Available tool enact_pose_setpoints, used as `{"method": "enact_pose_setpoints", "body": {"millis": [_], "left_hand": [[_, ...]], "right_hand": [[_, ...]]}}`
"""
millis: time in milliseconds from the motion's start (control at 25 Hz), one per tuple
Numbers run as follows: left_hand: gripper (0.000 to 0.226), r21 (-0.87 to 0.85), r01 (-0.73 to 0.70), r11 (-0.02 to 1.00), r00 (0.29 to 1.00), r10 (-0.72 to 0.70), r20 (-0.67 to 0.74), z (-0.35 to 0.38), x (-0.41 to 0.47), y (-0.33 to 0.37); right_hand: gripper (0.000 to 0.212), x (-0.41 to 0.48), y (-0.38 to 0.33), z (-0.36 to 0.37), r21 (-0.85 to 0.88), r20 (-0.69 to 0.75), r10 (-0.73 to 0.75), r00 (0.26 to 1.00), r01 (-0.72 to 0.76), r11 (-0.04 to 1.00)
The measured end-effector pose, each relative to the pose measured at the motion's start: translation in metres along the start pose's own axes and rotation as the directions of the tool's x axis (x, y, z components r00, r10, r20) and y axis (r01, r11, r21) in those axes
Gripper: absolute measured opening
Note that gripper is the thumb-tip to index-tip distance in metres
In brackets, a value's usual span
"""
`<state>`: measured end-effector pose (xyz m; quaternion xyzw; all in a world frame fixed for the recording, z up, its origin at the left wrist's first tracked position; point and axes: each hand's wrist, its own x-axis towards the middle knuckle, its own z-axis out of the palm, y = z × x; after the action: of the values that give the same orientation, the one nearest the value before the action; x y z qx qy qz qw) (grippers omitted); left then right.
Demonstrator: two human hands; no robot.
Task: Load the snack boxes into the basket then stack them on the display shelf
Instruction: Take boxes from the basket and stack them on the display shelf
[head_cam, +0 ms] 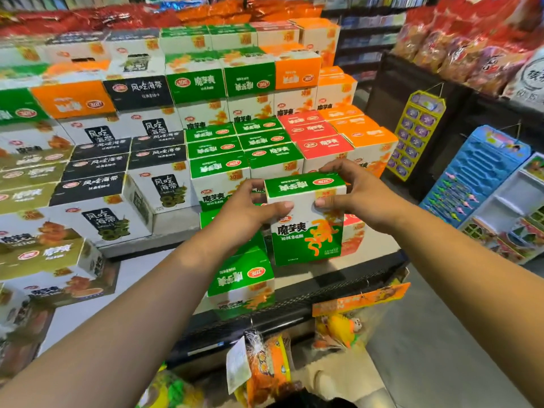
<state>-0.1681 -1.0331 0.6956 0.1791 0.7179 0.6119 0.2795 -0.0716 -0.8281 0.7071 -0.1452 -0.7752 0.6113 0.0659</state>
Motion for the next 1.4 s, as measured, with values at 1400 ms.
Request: {"method": "enact_pose_setpoints", "body": {"millis": [1400], "left_hand": [[0.066,0.962,0.057,0.267,0.981,0.165,-0.104,0.025,0.032,-0.076]], "right_hand": [[0.051,0.075,0.103,0.015,-0.773,0.518,-0.36,0.776,0.605,0.191]]}}
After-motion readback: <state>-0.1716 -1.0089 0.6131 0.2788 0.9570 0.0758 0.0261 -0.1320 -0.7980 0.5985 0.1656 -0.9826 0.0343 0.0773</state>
